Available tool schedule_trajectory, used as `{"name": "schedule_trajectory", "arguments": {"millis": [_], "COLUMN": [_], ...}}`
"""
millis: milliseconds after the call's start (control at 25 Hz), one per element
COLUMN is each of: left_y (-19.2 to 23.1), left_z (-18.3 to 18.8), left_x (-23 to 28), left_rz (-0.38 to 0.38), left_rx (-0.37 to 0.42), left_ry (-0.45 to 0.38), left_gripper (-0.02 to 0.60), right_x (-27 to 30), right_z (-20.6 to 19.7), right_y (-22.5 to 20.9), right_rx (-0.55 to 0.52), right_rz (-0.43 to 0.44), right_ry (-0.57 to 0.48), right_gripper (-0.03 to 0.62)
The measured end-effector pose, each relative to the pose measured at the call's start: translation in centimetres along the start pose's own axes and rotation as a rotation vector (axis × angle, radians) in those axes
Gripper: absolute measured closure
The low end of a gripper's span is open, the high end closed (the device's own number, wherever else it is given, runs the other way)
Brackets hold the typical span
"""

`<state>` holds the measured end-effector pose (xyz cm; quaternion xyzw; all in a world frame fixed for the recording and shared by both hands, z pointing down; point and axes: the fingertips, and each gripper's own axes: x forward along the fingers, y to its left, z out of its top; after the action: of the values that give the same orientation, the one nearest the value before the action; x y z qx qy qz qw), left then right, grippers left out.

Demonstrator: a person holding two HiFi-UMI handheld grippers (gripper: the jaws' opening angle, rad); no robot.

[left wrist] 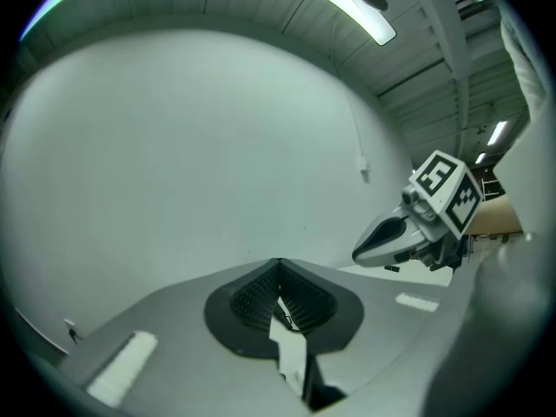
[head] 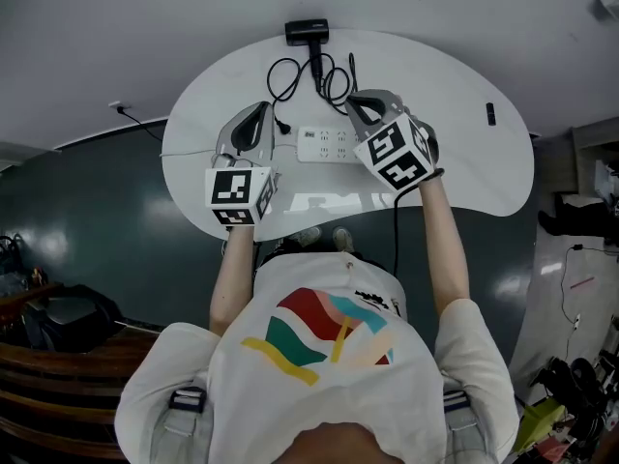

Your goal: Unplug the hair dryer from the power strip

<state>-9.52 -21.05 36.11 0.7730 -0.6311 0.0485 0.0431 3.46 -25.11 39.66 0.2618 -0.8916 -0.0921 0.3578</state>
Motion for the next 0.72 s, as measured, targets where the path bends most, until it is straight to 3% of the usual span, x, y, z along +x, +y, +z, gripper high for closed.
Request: {"name": "schedule_trajectory", "arguments": {"millis": [160, 320, 440, 720], "left_y": [-1.2, -2.1, -2.8, -3.4], "left_z": [1.7, 3.2, 4.1, 4.4], "left_x": [-0.5, -1.3, -1.5, -1.6], "left_rz": [-0.001, 0.005, -0.004, -0.012], "left_rx": [0.012, 0.026, 0.044, 0.062], "left_ry": [-0.049, -0.095, -0.117, -0.125], "left_gripper": [0.581, 0.581, 0.581, 0.581], "right_x": [-6.5, -11.0, -12.2, -11.7], "right_z": [4.1, 3.8, 1.9, 0.8], "right_y": [-0.8, -0.6, -0.5, 0.3], "right_rx": [0.205, 0.502, 0.594, 0.533], "right_rz": [-0.211, -0.283, -0.328, -0.376], "right_ry": [-0.315, -0.538, -0.574, -0.519], "right_gripper": [0.58, 0.58, 0.582, 0.582]}}
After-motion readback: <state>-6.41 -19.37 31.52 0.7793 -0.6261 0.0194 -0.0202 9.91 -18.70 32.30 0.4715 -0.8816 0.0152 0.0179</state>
